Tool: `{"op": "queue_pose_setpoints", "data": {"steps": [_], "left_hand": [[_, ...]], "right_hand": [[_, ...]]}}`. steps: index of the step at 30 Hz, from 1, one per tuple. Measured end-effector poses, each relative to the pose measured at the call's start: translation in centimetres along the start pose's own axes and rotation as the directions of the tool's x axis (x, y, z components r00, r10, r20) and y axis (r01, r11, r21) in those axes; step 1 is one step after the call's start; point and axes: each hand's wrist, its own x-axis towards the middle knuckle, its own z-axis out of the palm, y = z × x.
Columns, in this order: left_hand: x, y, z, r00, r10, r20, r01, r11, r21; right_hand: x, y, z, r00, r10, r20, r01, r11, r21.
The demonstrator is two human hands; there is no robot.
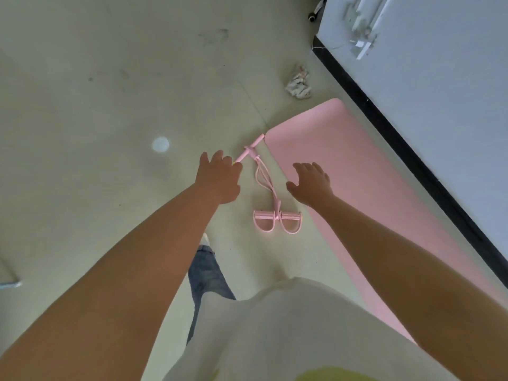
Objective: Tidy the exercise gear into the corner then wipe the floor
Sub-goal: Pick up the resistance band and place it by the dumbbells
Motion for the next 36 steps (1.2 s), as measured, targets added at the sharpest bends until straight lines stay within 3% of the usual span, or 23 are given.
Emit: {"op": "queue_pose_setpoints", "data": {"steps": [8,16,22,27,36], "left_hand": [[13.5,-9.9,-3.8,0.963,0.269,-0.001,-0.267,0.957,0.116],[24.8,-8.9,-4.4,0.859,0.49,0.149,-0.512,0.818,0.261],[33.1,-6.7,-4.3,0.816,0.52,0.253,-0.578,0.732,0.36],[39.9,-4.3,-2.2,0.76,0.568,0.316,-0.65,0.658,0.38],[53.7,-1.1,11.0,0.68,0.557,0.477,-0.733,0.544,0.409]], "right_hand": [[9.8,-6.6,0.9,0.943,0.333,0.025,-0.331,0.924,0.19],[14.5,-6.5,3.5,0.81,0.567,0.147,-0.578,0.735,0.355],[19.8,-3.5,5.3,0.721,0.64,0.268,-0.688,0.61,0.394],[25.1,-1.3,6.2,0.697,0.648,0.306,-0.71,0.565,0.42],[36.5,2.2,18.5,0.594,0.645,0.482,-0.802,0.427,0.417]]}}
